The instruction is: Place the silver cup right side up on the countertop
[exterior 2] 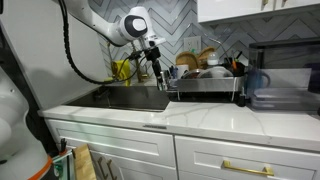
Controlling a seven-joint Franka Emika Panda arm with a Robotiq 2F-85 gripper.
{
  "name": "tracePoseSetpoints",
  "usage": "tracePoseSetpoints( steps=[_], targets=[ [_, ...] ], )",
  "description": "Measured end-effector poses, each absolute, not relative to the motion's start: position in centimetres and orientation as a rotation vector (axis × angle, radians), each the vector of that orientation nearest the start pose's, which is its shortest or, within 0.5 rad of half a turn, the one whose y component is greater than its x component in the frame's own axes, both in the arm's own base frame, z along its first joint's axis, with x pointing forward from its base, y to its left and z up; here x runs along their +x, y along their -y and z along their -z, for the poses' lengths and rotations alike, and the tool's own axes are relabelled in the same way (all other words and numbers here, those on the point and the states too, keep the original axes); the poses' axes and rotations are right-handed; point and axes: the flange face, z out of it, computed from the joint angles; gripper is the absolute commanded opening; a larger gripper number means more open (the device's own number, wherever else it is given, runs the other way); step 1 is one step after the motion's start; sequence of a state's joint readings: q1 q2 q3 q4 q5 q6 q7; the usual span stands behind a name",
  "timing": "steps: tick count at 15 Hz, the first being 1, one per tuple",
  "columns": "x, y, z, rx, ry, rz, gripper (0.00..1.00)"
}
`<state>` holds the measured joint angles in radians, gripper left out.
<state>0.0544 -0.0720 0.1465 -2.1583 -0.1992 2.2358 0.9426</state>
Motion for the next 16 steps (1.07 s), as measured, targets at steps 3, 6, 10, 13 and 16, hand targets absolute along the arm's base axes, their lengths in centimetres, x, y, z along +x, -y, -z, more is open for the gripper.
tracePoseSetpoints(
  steps=[3, 6, 10, 13, 16],
  targets=[
    [52.5, -10.5, -45.5, -3.023, -0.983, 0.381, 0.44],
    [52.3, -10.4, -46.3, -3.015, -0.984, 0.404, 0.44],
    [52.2, -10.3, -47.3, -3.016, -0.993, 0.437, 0.44],
    [52.1, -10.4, -47.4, -3.025, -0.99, 0.448, 0.44],
    [52.1, -10.5, -47.4, -3.034, -0.982, 0.454, 0.44]
  ],
)
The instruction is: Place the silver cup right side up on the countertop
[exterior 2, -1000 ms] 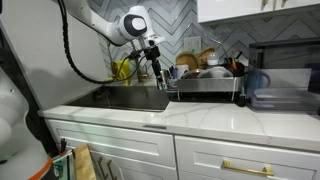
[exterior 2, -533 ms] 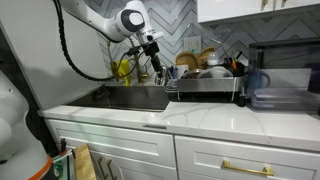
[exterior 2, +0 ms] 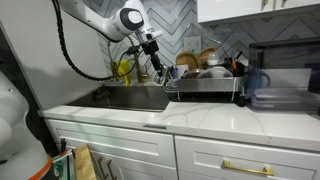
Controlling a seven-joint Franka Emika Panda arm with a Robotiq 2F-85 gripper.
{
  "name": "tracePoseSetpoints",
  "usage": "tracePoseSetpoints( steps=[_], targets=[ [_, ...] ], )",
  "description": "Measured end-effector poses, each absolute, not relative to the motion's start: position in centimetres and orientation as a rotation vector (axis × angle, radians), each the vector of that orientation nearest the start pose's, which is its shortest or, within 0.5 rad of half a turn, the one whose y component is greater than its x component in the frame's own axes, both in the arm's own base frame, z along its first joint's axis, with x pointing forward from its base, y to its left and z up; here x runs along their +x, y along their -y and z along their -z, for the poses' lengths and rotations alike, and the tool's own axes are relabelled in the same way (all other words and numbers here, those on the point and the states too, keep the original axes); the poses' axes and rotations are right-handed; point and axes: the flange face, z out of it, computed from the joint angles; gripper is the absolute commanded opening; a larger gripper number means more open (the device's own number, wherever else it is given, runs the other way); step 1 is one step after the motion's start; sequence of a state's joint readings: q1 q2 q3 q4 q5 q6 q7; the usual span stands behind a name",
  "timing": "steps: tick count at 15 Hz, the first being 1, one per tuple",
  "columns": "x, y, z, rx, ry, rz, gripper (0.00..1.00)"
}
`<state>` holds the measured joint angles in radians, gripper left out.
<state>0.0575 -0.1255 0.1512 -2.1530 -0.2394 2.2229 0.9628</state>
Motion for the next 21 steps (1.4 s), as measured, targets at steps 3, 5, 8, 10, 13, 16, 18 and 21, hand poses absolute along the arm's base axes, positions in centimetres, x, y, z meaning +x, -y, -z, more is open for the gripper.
tracePoseSetpoints(
  steps=[3, 5, 8, 10, 13, 16, 18, 21],
  targets=[
    [52.0, -10.6, -47.0, -3.046, -0.975, 0.453, 0.44],
    [51.8, -10.7, -46.4, -3.059, -0.971, 0.44, 0.44],
    [51.5, -10.5, -45.0, -3.088, -0.967, 0.411, 0.44],
    [51.4, -10.2, -44.1, -3.111, -0.963, 0.401, 0.6],
    [51.5, -10.3, -43.6, -3.122, -0.952, 0.398, 0.9],
    [51.5, -9.9, -43.1, -3.144, -0.947, 0.399, 1.0],
    [51.5, -9.6, -42.7, -3.156, -0.948, 0.394, 1.0],
    [51.5, -9.5, -42.4, -3.159, -0.949, 0.386, 0.94]
  ],
)
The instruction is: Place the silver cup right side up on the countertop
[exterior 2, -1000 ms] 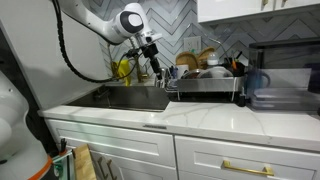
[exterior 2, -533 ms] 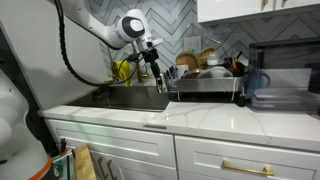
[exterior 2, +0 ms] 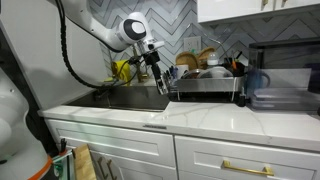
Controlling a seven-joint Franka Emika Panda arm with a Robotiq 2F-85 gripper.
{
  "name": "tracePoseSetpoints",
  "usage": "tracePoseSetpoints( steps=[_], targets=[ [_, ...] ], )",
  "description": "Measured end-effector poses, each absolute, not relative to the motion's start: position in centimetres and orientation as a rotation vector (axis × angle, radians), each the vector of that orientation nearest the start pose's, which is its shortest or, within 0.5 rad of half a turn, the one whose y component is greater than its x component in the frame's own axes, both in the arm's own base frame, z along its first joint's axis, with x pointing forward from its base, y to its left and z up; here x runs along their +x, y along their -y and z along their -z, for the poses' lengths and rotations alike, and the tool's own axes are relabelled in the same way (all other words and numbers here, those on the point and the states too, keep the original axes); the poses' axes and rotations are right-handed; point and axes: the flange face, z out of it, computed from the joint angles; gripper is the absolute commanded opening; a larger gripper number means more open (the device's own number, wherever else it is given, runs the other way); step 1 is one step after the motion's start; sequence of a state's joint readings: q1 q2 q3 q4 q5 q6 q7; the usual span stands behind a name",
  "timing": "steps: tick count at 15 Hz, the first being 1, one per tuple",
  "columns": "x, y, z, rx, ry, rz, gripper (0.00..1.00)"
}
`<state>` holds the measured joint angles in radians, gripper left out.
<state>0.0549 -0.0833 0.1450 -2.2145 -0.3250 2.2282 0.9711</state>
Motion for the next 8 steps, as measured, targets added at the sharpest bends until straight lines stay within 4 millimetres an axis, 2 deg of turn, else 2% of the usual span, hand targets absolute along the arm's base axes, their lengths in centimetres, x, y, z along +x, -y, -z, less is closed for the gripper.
tracePoseSetpoints(
  steps=[1, 5, 8],
  targets=[
    [51.53, -9.52, -42.36, -3.159, -0.949, 0.386, 0.74],
    [51.65, -10.07, -42.57, -3.145, -0.926, 0.415, 0.43],
    [51.66, -10.2, -42.6, -3.142, -0.922, 0.421, 0.42]
  ],
)
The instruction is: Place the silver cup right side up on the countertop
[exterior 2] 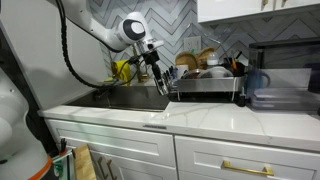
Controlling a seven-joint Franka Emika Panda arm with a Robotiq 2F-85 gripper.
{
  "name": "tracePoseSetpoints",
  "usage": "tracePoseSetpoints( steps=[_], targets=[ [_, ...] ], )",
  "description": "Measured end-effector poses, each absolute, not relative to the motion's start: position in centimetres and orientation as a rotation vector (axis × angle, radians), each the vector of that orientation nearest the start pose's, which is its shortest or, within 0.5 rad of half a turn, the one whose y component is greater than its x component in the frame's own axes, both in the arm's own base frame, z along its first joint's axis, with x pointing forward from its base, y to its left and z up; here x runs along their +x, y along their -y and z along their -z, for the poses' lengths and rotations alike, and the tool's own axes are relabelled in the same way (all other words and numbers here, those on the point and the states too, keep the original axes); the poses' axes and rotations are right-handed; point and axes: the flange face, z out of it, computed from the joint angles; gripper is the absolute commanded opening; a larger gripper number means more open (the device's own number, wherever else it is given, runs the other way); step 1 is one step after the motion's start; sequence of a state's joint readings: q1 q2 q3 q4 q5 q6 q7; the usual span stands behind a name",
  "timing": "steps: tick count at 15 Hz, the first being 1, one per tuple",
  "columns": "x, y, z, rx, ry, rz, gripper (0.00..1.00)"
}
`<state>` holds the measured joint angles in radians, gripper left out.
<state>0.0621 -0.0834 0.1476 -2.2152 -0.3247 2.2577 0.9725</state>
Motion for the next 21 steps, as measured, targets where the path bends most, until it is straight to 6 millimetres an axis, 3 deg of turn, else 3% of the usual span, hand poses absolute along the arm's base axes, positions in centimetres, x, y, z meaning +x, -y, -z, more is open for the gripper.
tracePoseSetpoints(
  steps=[6, 21],
  targets=[
    [51.5, -10.1, -43.1, -3.137, -0.926, 0.434, 0.42],
    [50.4, -9.3, -49.8, -3.084, -0.97, 0.576, 0.42]
  ],
)
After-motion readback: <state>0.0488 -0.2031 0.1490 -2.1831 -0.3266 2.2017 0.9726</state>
